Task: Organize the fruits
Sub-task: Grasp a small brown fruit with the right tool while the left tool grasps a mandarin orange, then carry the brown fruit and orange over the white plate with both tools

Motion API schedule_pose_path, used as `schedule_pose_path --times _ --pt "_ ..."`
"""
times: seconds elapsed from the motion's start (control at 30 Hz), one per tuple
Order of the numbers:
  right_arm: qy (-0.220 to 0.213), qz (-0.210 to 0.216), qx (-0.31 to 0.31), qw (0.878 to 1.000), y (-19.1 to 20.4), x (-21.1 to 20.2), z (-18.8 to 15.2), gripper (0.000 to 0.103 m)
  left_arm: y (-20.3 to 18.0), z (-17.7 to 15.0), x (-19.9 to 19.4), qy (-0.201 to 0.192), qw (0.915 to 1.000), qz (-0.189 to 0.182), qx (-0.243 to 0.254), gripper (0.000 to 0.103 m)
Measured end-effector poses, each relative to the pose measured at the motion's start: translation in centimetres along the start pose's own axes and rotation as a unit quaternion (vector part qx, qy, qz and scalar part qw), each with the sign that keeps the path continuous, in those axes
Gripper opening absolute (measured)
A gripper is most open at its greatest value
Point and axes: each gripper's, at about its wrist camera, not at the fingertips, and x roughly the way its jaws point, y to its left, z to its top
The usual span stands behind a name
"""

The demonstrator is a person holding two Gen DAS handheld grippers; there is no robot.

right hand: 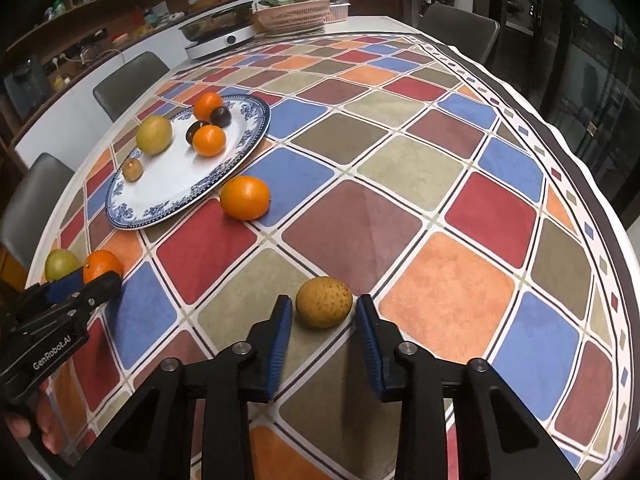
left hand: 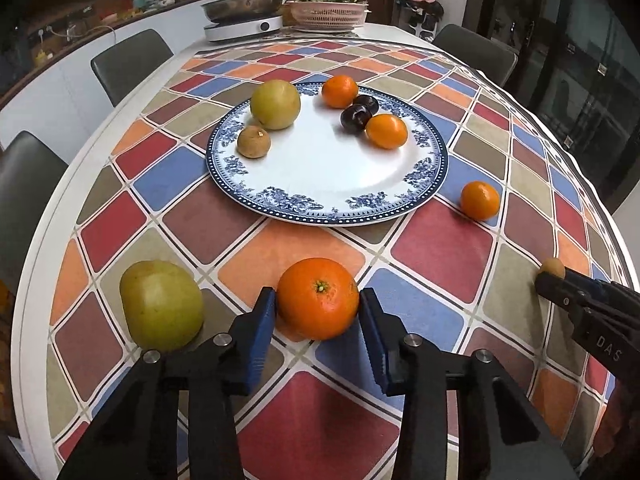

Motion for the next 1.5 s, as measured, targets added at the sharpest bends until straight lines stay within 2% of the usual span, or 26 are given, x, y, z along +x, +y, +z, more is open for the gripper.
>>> schedule_pose_path --times 0.33,0.73,1.13,1.5 --pt "-0.013 0.005 -0.008 1.000 0.1 -0.5 0.3 0.030 -0.2 0.1 -0.9 -0.013 0.9999 -0.005 0.005 0.041" --pt "-0.059 0.036 -0.038 0.997 1.4 -4.2 0.8 0.030 -0.3 0.5 -5.9 -0.065 0.9976 -0.017 0.010 0.041" --pt "-0.115 0.078 -0.082 0.987 3.4 -9.0 2.6 0.030 -0.7 2.2 -10.8 -0.124 0.9915 -0.034 0.020 0.041" --pt "-0.146 0.100 -0.117 0.977 4.9 -10.7 5.7 0.030 -0.4 4.7 -11.8 -0.146 0.9881 -0.042 0.026 0.041"
